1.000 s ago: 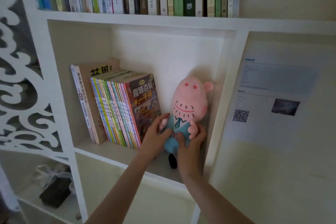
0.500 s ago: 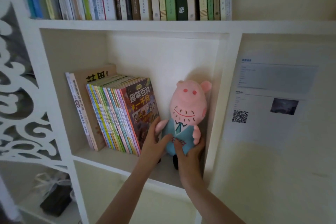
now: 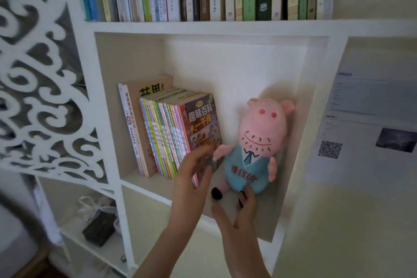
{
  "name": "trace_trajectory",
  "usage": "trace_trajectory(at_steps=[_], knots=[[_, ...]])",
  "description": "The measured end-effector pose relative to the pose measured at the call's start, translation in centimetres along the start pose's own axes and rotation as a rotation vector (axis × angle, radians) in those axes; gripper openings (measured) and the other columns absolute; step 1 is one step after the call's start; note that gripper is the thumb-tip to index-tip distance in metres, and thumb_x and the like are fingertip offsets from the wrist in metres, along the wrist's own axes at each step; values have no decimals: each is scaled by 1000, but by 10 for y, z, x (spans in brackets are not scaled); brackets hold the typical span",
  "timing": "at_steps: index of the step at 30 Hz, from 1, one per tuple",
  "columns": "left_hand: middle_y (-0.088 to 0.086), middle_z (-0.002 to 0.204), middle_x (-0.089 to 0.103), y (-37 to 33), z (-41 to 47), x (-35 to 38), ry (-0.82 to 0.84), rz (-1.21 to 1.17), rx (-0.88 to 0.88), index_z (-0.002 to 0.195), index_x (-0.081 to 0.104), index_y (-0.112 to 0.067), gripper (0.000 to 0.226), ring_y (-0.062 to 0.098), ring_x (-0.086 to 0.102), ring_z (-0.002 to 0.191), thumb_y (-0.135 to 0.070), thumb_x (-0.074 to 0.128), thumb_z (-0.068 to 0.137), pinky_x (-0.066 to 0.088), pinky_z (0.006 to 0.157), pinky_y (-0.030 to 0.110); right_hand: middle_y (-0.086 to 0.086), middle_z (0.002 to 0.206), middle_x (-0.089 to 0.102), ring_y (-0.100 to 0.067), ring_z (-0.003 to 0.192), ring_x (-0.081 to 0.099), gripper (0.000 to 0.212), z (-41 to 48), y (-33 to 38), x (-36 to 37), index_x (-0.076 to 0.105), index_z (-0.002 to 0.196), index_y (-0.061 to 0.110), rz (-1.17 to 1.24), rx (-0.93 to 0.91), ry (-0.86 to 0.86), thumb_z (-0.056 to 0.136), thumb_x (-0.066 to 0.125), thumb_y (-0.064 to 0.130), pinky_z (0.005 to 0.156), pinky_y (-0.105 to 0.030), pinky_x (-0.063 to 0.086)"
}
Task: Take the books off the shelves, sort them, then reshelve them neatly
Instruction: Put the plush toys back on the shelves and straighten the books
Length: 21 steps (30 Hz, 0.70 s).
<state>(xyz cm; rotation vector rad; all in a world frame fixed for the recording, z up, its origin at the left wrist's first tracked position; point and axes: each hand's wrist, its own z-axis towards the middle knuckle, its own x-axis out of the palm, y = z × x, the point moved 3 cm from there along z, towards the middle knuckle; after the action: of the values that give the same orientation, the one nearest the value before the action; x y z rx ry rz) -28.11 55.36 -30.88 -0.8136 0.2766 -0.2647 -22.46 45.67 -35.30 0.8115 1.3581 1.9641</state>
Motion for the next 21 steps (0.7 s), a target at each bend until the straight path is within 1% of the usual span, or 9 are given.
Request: trace_trajectory(at_steps=[4,5,7,10,11,14,18,20,21], knots=[[-9,126,54,15,-6,-42,-193,191,30,124,56,-24,40,6,47,124,-2,56,91,39,101,20,20,131,40,4,119,43,58,10,19,15,39,121,43,-167,-198,105,75,66,22,103,-24,39],[-8,129,52,23,-6,-51,-236,204,-2,127,53,-24,41,7,46,124,-5,56,91,39,102,21,20,130,41,1,121,42,53,19,26,23,40,122,39,-224,-270,125,80,67,20,102,-20,38],[-5,136,46,41,-6,-65,-305,264,-51,134,45,-22,46,8,42,128,-13,57,91,37,103,19,6,134,41,-9,125,41,50,39,36,44,41,129,26,-366,-400,153,85,66,28,102,-17,35],[5,151,27,61,0,-76,-339,394,-45,144,33,-15,63,15,24,142,-11,63,89,27,110,32,-7,142,36,-18,132,32,72,64,40,80,35,140,11,-519,-439,208,83,70,37,110,-28,28],[4,154,20,65,4,-77,-338,409,-63,147,29,-14,66,14,18,144,-13,62,89,24,111,29,-8,146,31,-20,136,27,79,69,41,88,29,144,10,-575,-432,213,83,71,37,111,-28,24],[-4,158,11,69,15,-77,-333,399,-178,151,18,-18,66,4,12,144,-25,52,95,15,101,2,-9,156,19,-22,144,18,96,84,32,98,11,151,10,-713,-346,230,84,66,48,111,-30,24],[-16,153,9,76,26,-70,-266,354,-198,151,12,-21,60,-1,6,141,-23,43,100,9,92,-11,-9,159,12,-25,146,15,106,96,24,98,1,153,10,-874,-354,229,81,60,62,114,-39,25],[-20,151,5,81,28,-65,-223,369,-156,150,11,-24,57,3,5,144,-17,41,102,8,100,-6,-10,160,7,-26,147,12,111,100,19,94,-4,152,10,-926,-324,236,79,58,66,116,-39,23],[-20,151,3,83,28,-64,-217,381,-147,150,9,-24,57,4,4,144,-17,39,102,10,108,2,-10,160,5,-28,147,11,113,104,15,92,-6,152,10,-930,-285,237,78,57,67,114,-40,26]])
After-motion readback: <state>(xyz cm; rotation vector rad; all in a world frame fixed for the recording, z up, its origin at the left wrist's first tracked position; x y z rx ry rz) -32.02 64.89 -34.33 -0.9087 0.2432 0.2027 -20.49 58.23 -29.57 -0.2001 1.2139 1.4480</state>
